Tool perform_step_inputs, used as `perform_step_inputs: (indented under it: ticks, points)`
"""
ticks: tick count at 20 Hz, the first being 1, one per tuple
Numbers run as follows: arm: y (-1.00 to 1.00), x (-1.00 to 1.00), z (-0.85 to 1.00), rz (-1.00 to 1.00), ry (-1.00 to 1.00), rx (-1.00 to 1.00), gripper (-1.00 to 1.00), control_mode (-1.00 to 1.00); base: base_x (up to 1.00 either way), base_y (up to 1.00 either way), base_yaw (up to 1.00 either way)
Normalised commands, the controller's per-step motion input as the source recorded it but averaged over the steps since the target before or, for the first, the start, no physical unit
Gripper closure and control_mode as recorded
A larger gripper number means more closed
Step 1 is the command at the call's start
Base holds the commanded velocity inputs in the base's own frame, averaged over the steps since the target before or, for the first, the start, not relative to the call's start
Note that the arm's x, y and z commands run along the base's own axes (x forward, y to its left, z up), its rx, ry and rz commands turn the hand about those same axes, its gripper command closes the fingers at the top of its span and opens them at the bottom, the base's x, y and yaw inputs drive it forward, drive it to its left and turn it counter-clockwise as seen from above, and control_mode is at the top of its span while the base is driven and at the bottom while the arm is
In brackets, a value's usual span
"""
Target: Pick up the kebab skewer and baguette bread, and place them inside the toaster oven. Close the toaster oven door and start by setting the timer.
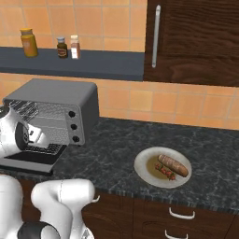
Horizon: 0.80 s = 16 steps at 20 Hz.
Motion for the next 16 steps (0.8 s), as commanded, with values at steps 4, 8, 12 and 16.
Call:
perform_step_inputs:
  ticks: [4, 8, 12, 16]
  points:
    - [-1.00, -0.40, 0.16, 0.00, 0.01, 0.00, -1.00, -1.00, 0.00, 0.00, 0.00]
    - [-1.00, -0.24, 0.01, 0.00, 0.02, -0.02, -1.00, -1.00, 0.00, 0.00, 0.00]
    - [-1.00, -0.06, 0.00, 0.00, 0.01, -0.01, -1.00, -1.00, 0.00, 0.00, 0.00]
    - [-1.00, 0.00, 0.00, 0.00, 0.02, -0.09, -1.00, -1.00, 0.00, 0.00, 0.00]
